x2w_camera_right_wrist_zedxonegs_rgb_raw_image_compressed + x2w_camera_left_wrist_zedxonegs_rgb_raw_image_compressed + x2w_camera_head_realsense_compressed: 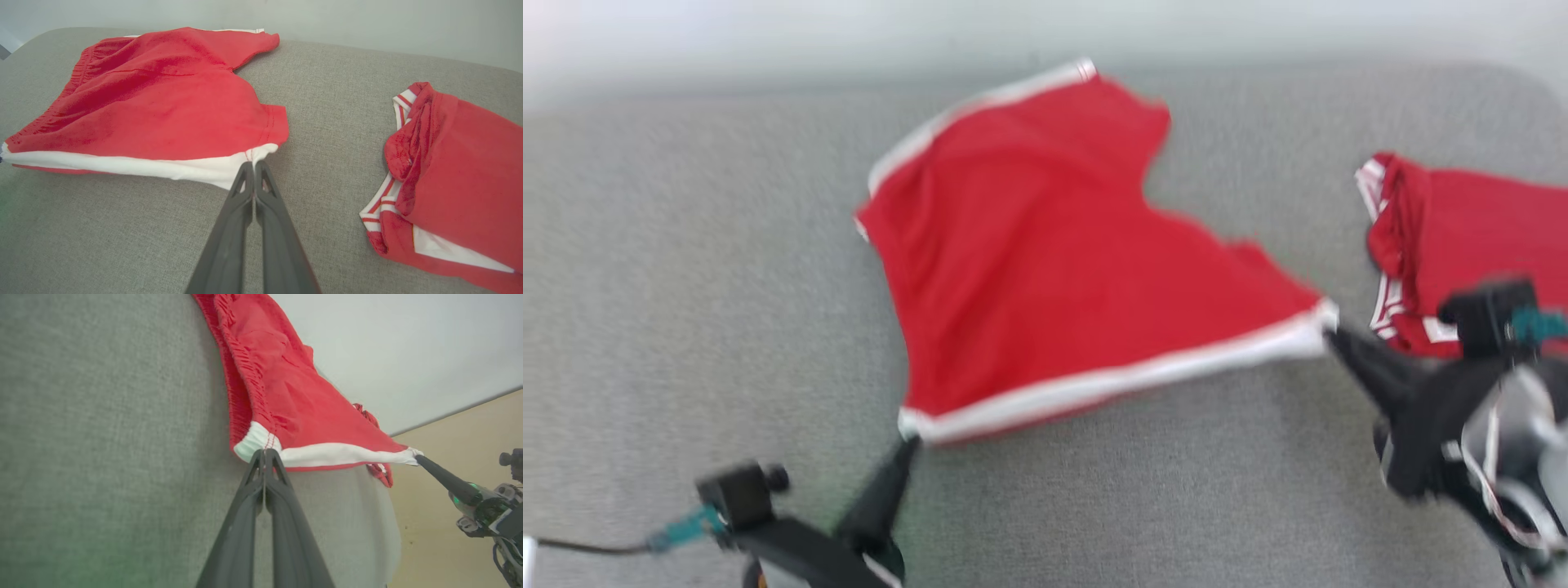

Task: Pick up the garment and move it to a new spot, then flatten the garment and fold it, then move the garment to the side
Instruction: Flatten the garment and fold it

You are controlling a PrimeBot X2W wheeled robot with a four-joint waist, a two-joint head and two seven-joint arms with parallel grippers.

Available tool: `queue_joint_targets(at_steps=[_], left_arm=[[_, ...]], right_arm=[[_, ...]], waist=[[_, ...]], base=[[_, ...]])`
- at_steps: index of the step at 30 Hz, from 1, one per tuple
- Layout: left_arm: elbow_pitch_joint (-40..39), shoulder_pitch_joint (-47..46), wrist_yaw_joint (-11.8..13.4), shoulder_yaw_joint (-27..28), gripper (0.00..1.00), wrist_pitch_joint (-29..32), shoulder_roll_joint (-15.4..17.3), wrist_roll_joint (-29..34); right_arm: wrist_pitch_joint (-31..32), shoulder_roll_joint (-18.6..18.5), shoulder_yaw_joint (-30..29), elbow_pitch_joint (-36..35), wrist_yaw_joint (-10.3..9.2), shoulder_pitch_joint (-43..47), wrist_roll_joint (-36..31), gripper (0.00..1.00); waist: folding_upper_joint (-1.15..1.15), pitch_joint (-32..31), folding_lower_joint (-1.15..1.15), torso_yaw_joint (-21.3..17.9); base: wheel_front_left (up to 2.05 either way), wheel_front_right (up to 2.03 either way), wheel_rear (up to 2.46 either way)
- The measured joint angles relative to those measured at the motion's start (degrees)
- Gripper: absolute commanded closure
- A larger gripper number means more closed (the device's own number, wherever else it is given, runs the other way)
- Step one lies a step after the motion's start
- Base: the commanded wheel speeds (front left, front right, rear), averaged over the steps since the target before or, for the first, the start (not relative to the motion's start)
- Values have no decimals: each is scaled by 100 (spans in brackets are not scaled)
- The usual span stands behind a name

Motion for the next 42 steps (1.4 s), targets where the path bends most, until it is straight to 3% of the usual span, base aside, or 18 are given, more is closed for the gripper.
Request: queue_joint_targets(at_steps=[9, 13, 18, 24, 31, 35, 36, 37, 38, 39, 42], left_arm=[[-501, 965, 78, -430, 100, 547, 563, -100], [-892, 1366, 282, -509, 100, 781, 832, -189], [-1414, 1797, 716, -493, 100, 914, 988, -425], [-2087, 2043, 795, -231, 100, 622, 1016, -588], [-2047, 1461, 712, -249, 100, 635, 795, -393], [-1753, 1280, 916, -400, 100, 708, 898, 53], [-1685, 1246, 962, -477, 67, 753, 981, 218], [-1623, 1241, 1009, -525, 57, 753, 1049, 389], [-1558, 1235, 1028, -576, 33, 748, 1088, 510], [-1519, 1231, 1048, -656, 3, 747, 1113, 654], [-1389, 1144, 1048, -898, 0, 747, 1183, 1106]], right_arm=[[1580, 153, -1025, -1151, 0, 2276, 318, 100], [2353, 458, -1435, -1691, 0, 3087, 427, 100], [2991, 809, -1692, -2401, 0, 3741, 559, 100], [2873, 877, -1964, -2902, 0, 3658, 286, 100], [2817, 378, -1637, -2394, 0, 2770, -15, 100], [2841, 359, -1537, -2157, 0, 2671, -49, 100], [2842, 366, -1538, -2106, 0, 2672, -62, 100], [2843, 375, -1551, -2067, 0, 2689, -104, 100], [2851, 378, -1559, -2036, 0, 2734, -146, 100], [2877, 379, -1568, -2005, 0, 2793, -172, 100], [2942, 443, -1578, -1913, 0, 2982, -252, 100]], waist=[[0, -616, 0, 176], [0, -727, 1, 267], [1, -743, 1, 318], [2, -698, 2, 319], [2, -665, 3, 434], [2, -648, 3, 562], [2, -642, 3, 595], [2, -633, 3, 628], [2, -625, 3, 660], [2, -618, 3, 690], [2, -597, 3, 768]], base=[[0, 0, 0], [0, 0, 0], [0, 0, 0], [0, 0, 0], [0, 0, 0], [0, 0, 0], [0, 0, 0], [0, 0, 0], [0, 0, 0], [0, 0, 0], [0, 0, 0]])
